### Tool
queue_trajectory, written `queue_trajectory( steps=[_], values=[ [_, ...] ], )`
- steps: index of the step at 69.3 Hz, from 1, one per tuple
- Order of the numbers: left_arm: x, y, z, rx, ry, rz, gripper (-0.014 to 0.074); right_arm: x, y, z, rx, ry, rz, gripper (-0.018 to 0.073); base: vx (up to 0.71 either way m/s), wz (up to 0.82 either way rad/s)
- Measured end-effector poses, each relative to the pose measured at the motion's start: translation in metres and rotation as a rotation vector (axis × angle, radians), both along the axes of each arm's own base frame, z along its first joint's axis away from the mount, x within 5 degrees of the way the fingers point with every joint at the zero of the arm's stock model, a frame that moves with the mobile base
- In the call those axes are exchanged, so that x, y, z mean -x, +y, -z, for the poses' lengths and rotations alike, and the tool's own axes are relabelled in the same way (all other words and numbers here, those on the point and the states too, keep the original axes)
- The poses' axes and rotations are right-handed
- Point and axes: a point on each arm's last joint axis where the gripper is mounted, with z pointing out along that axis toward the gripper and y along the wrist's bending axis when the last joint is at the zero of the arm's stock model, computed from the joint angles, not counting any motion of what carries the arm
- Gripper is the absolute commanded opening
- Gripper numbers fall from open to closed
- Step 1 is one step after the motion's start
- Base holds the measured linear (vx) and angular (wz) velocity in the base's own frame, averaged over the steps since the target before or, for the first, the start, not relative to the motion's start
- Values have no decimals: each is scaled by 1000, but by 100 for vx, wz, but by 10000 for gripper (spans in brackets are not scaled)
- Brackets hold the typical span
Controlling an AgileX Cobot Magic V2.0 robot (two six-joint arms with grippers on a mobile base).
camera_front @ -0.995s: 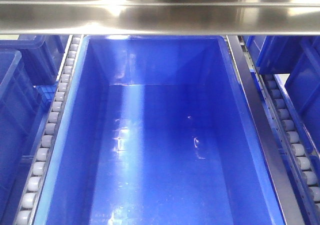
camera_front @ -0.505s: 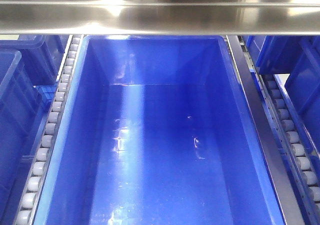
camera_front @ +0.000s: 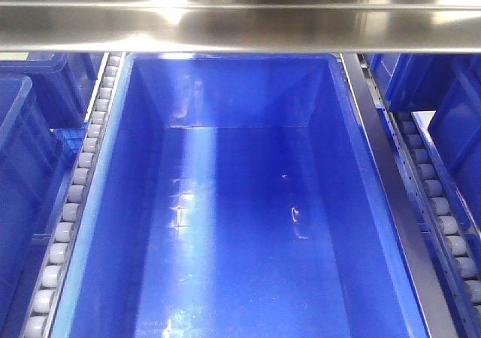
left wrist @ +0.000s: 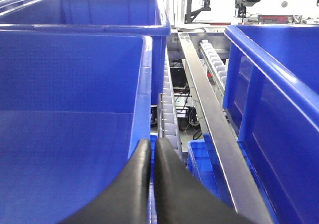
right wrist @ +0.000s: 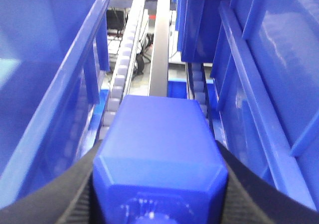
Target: Pour parts from conveyor to right shelf
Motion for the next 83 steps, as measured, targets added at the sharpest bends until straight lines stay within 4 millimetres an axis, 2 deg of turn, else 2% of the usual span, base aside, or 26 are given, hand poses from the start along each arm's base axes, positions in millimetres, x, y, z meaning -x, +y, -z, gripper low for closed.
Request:
queue_trajectory(
  steps=[15, 25, 33, 42, 53, 63, 72, 83],
  values=[
    [0, 0, 0, 0, 0, 0, -6, -19, 0, -1, -48, 89, 1, -5, 0, 0],
    [0, 0, 0, 0, 0, 0, -6, -38, 1, -18, -54, 156, -12, -5, 0, 0],
    [0, 0, 0, 0, 0, 0, -6, -57, 8, -31, -41, 198, -92, -5, 0, 0],
    [0, 0, 0, 0, 0, 0, -6, -84, 26, -39, -21, 279, -200, -5, 0, 0],
    [0, 0, 0, 0, 0, 0, -6, -121, 59, -49, -39, 392, -298, -5, 0, 0],
    [0, 0, 0, 0, 0, 0, -6, -152, 96, -47, -12, 508, -378, -5, 0, 0],
    [0, 0, 0, 0, 0, 0, -6, -177, 132, -38, 40, 616, -445, -5, 0, 0],
    [0, 0, 0, 0, 0, 0, -6, -202, 173, -16, 120, 760, -500, -5, 0, 0]
  ],
)
